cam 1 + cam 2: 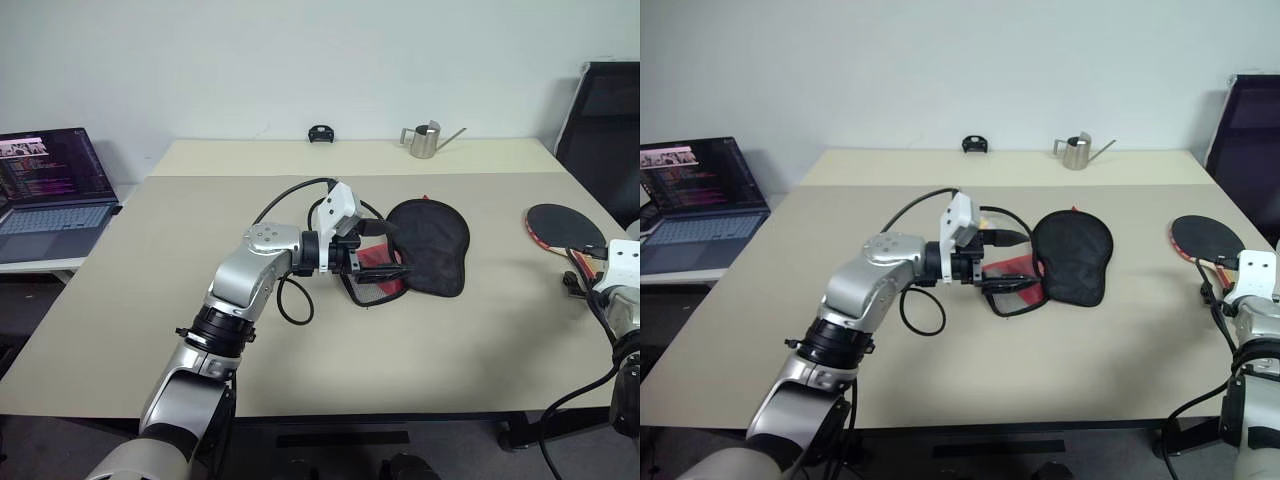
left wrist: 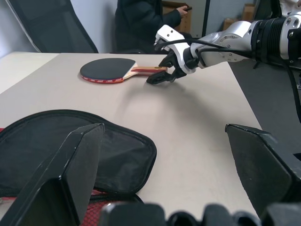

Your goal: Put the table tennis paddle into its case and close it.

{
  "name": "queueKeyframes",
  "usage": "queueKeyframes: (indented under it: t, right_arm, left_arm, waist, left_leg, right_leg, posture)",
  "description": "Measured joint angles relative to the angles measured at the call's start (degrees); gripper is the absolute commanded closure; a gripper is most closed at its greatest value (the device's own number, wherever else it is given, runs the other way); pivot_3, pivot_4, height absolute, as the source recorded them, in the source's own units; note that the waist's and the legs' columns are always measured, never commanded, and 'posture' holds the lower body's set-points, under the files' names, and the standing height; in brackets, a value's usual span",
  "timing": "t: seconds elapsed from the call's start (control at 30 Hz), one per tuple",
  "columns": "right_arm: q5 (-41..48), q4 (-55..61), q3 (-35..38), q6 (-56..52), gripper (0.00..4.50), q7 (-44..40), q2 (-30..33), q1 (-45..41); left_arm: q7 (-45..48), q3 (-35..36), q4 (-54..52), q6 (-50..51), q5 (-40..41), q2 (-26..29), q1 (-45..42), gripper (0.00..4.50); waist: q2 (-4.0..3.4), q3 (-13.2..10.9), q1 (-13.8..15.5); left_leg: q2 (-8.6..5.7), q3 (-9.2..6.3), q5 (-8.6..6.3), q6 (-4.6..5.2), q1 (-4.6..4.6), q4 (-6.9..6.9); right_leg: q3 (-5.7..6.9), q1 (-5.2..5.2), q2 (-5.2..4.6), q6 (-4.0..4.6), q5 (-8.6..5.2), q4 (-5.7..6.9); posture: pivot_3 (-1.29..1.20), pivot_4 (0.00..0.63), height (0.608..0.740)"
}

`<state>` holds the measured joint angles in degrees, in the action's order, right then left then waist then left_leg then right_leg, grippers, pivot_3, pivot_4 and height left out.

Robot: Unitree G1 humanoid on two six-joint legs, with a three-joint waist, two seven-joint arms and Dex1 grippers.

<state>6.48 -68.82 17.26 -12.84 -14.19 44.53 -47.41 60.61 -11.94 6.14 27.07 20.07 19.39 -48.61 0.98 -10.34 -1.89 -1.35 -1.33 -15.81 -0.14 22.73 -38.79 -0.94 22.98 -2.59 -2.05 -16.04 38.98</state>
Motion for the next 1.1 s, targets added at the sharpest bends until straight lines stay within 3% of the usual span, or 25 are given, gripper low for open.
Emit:
queueKeyframes:
  t: [0.1, 0.3, 0.63, 0.73, 1.1]
  right_arm:
    - [0.7, 0.0, 0.8, -0.8, 0.94, -0.6, 0.0, -0.4]
    - [0.5, 0.0, 0.7, -1.3, 3.04, -0.3, 0.0, -0.4]
    - [-0.1, 5.6, -0.8, -4.9, 3.06, -0.7, -1.7, 0.5]
    - [0.2, 14.2, -1.7, -9.0, 3.06, -2.9, -3.1, 3.9]
    - [6.5, 65.5, -2.5, -38.0, 3.06, -5.2, -6.8, 27.2]
  left_arm:
    - [0.0, 0.0, 0.0, 0.0, 0.0, 0.0, 0.0, 0.00]
    - [0.0, 0.0, 0.0, 0.0, 0.0, 0.2, 0.0, 0.00]
    - [0.5, 0.2, 0.0, 0.1, 0.0, 3.1, 0.6, 0.00]
    - [1.6, 0.2, -0.2, 0.6, 0.1, 4.6, 1.6, 0.00]
    - [6.2, 0.1, -7.2, 5.3, 2.3, 10.5, 6.3, 0.00]
  waist:
    - [0.00, 0.0, -0.1]
    - [0.00, 0.0, -0.2]
    - [0.00, 0.0, -0.8]
    - [-0.02, 0.0, -1.4]
    - [-0.07, 0.0, -0.9]
  left_leg:
    - [0.00, 0.01, 0.00, 0.00, -0.01, 0.00]
    - [0.02, 0.03, 0.00, 0.00, -0.02, 0.00]
    - [0.05, 0.03, 0.00, 0.00, -0.04, 0.01]
    - [0.08, 0.04, 0.00, 0.00, -0.01, 0.02]
    - [0.14, -0.05, -0.03, 0.03, 0.08, -0.01]
  right_leg:
    - [-0.02, 0.00, 0.00, 0.00, 0.00, 0.00]
    - [-0.04, 0.00, 0.00, -0.01, 0.01, 0.02]
    - [-0.06, 0.01, 0.00, -0.01, 0.01, 0.03]
    - [-0.07, 0.09, 0.00, -0.01, 0.01, 0.07]
    - [-0.02, 0.20, 0.02, -0.01, 0.01, 0.11]
  posture:
    - [0.00, 0.150, 0.740]
    - [0.00, 0.150, 0.740]
    - [0.00, 0.150, 0.740]
    - [0.00, 0.150, 0.740]
    - [0.00, 0.150, 0.740]
